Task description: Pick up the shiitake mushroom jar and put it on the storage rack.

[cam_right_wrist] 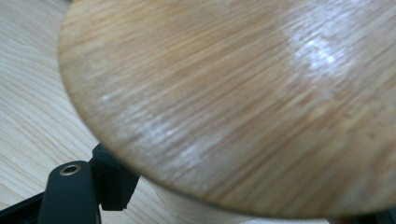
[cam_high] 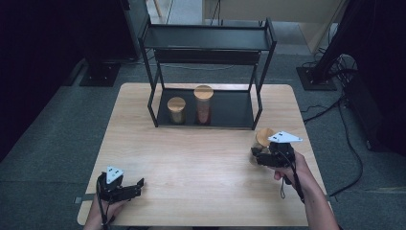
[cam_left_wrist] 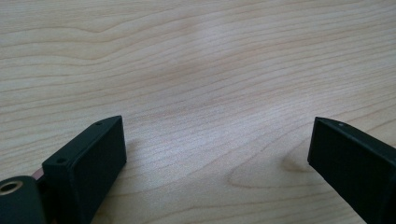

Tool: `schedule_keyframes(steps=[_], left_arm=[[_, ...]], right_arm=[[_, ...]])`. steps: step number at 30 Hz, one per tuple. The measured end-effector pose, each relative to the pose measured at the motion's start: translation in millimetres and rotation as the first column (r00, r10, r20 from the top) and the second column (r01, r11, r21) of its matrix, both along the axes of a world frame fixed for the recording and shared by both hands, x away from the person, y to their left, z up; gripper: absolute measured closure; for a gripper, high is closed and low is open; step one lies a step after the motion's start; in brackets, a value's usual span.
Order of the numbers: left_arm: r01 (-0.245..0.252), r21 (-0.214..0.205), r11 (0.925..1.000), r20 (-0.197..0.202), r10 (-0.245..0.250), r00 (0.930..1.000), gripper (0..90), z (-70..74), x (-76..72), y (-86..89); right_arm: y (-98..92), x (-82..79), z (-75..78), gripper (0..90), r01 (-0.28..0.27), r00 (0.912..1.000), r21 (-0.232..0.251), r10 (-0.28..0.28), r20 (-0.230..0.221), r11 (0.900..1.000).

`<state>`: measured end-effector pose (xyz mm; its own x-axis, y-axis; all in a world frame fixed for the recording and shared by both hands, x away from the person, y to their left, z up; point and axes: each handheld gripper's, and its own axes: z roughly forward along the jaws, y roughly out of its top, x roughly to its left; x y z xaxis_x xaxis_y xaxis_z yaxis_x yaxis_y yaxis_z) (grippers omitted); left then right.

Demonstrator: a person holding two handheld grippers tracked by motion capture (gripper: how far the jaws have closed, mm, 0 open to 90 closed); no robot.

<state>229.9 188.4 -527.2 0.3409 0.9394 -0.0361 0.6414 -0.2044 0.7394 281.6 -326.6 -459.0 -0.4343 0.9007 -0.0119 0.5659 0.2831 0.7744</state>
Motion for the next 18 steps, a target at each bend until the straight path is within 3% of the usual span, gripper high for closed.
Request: schedule_keyframes(steps=[18], left_arm=[[0.000, -0.002, 1.0000, 0.000, 0.000, 1.0000, 4.6, 0.1, 0.0, 0.3]], right_arm=[[17.8, 15.4, 1.7, 25.1, 0.007, 1.0000, -0.004, -0.007, -0.005, 1.0000]])
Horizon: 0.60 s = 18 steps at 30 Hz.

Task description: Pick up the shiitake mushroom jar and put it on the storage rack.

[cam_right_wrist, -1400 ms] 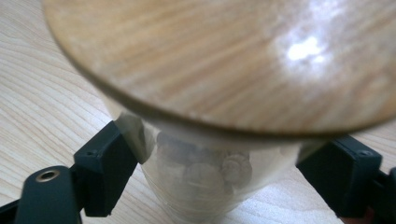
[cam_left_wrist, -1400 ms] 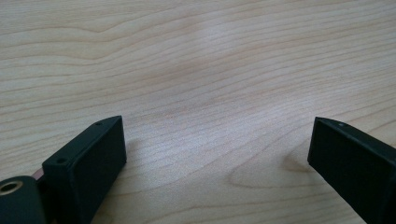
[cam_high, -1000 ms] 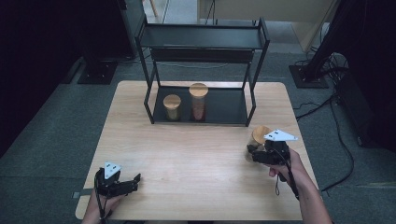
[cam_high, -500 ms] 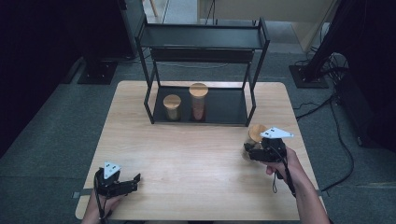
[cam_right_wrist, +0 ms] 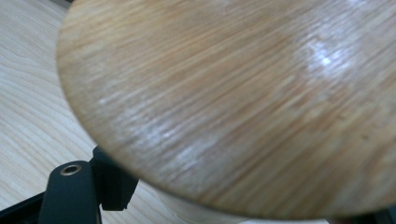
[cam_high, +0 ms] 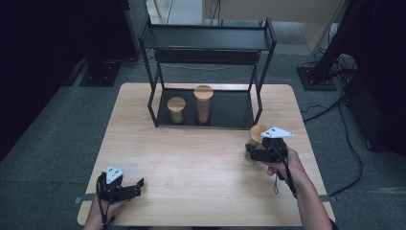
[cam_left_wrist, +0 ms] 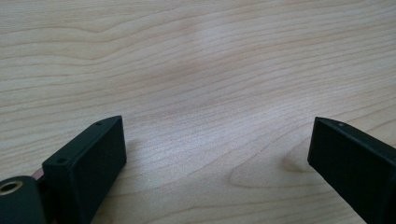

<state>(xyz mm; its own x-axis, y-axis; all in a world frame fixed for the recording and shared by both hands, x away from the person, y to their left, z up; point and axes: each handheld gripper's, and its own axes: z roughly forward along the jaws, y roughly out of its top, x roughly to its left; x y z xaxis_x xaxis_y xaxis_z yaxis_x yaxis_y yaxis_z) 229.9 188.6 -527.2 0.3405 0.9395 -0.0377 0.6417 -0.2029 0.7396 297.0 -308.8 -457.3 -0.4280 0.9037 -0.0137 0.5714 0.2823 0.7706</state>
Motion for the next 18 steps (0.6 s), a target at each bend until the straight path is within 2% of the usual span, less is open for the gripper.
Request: schedule_keyframes(steps=[18], left_arm=[[0.001, -0.011, 0.9999, 0.000, -0.001, 1.0000, 4.6, 0.0, 0.0, 0.9]], right_arm=[[25.2, 25.4, 6.7, 25.1, -0.018, 0.9998, 0.000, 0.018, 0.000, 0.9998]])
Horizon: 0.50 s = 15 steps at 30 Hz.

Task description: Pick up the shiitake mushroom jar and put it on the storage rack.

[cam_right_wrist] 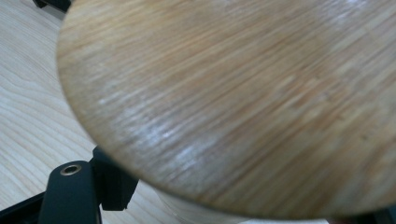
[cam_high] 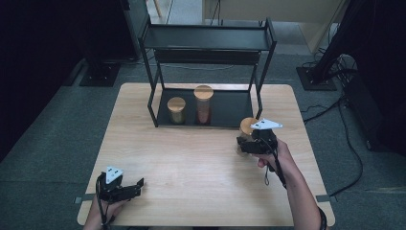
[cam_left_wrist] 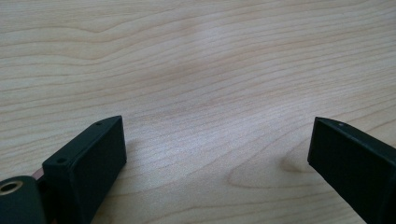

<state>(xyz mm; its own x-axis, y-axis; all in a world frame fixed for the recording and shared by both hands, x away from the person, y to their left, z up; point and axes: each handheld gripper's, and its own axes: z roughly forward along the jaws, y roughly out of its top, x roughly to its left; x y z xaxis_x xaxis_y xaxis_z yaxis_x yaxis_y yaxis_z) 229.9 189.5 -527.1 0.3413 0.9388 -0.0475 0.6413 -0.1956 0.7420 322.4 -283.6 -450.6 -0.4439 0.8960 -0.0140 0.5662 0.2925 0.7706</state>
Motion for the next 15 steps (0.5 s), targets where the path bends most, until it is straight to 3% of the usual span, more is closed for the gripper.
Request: schedule_keyframes(steps=[15], left_arm=[[0.000, -0.005, 1.0000, 0.000, 0.000, 1.0000, 4.6, 0.1, 0.0, 0.6]], right_arm=[[13.3, 22.7, 5.9, 25.1, 0.006, 1.0000, 0.007, -0.006, -0.004, 1.0000]])
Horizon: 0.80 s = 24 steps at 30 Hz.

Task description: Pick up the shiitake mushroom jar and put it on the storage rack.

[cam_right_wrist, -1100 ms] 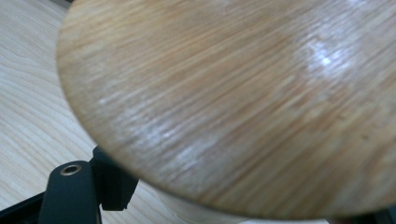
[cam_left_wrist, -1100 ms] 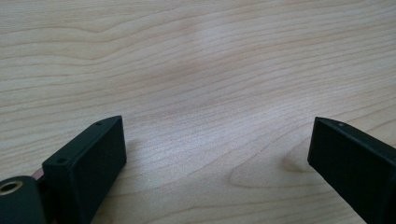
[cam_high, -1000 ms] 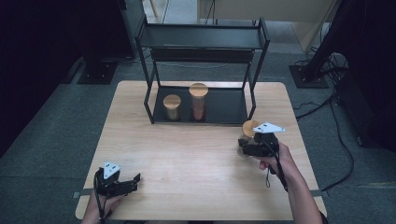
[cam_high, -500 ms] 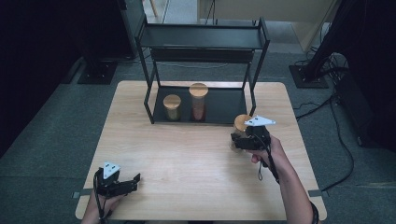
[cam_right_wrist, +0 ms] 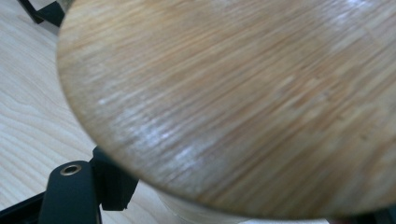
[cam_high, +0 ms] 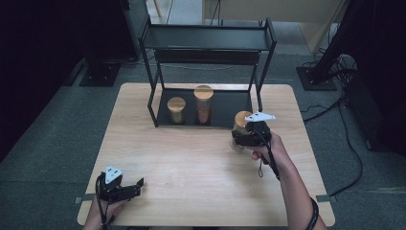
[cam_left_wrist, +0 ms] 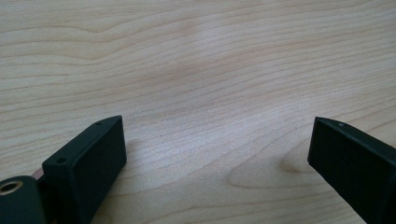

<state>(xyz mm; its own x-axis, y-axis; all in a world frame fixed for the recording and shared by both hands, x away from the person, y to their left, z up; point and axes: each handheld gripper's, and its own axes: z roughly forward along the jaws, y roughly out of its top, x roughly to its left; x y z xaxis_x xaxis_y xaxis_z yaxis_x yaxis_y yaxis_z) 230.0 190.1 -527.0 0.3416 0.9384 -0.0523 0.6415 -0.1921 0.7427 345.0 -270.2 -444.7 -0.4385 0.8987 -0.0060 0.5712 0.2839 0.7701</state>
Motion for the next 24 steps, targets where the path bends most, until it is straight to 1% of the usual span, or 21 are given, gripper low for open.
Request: schedule_keyframes(steps=[14, 24], left_arm=[[0.002, -0.002, 1.0000, 0.000, -0.002, 1.0000, 4.6, 0.0, 0.1, 0.1], [0.005, -0.001, 1.0000, 0.000, -0.005, 1.0000, 4.6, -0.1, -0.1, -0.3]], right_arm=[[4.8, 14.0, 4.1, 25.1, 0.011, 0.9999, 0.001, -0.011, -0.001, 0.9999], [6.7, 22.9, 13.4, 25.1, 0.025, 0.9997, -0.003, -0.025, 0.008, 0.9997]])
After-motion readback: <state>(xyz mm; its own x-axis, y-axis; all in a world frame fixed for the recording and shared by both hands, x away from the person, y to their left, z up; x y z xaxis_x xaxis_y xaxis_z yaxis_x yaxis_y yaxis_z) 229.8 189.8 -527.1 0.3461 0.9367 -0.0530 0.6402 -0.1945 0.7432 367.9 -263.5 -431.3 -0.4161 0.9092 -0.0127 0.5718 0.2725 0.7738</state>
